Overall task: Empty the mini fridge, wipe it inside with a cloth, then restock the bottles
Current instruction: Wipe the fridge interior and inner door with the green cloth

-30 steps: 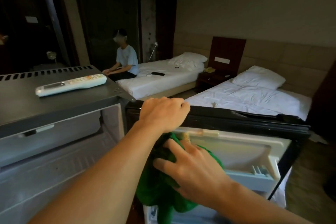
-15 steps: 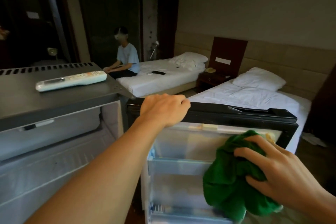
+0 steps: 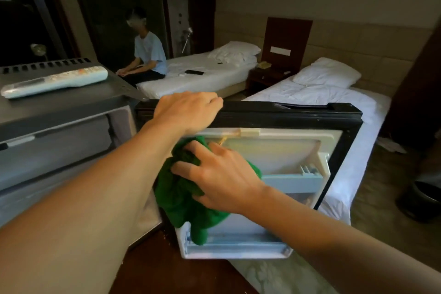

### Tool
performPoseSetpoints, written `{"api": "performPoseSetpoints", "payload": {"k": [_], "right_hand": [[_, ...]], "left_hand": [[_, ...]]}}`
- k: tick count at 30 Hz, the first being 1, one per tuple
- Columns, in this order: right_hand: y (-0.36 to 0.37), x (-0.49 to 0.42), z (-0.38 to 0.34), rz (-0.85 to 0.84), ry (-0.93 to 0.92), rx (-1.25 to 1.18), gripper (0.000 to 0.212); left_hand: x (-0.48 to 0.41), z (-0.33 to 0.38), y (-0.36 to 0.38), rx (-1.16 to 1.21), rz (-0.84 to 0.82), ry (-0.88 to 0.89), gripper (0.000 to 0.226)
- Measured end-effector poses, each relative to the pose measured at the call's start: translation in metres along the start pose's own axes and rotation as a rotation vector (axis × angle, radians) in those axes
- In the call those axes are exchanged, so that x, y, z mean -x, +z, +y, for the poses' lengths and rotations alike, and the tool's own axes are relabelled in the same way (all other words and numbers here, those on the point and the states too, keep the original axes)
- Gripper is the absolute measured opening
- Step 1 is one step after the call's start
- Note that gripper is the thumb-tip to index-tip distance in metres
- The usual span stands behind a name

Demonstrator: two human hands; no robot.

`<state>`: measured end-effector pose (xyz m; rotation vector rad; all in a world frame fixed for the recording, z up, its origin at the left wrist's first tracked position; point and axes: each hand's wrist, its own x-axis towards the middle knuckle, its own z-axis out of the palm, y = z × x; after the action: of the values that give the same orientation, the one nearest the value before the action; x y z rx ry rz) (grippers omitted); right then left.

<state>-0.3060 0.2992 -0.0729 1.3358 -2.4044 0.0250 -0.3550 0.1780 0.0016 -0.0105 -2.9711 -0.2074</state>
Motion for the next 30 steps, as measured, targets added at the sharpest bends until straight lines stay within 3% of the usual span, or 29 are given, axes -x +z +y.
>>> {"api": "performPoseSetpoints", "payload": {"k": [9, 17, 23, 30], "right_hand": [[-0.014, 0.053, 0.028, -0.006, 0.063, 0.046, 0.059], [-0.042, 0.135, 0.084, -0.017, 0.255, 0.209, 0.064], [-0.025, 0.127, 0.076, 0.092, 0.274, 0.153, 0.053], [-0.002, 0.068, 0.035, 0.143, 0.141, 0.014, 0.047]], "left_hand": [[0.002, -0.003, 0.000, 0.030, 0.021, 0.010, 0.043], [0.002, -0.001, -0.001, 0.041, 0.033, -0.005, 0.042], [0.004, 0.002, -0.002, 0.028, 0.027, 0.002, 0.041], [0.005, 0.003, -0.004, 0.016, 0.014, -0.012, 0.041]]}}
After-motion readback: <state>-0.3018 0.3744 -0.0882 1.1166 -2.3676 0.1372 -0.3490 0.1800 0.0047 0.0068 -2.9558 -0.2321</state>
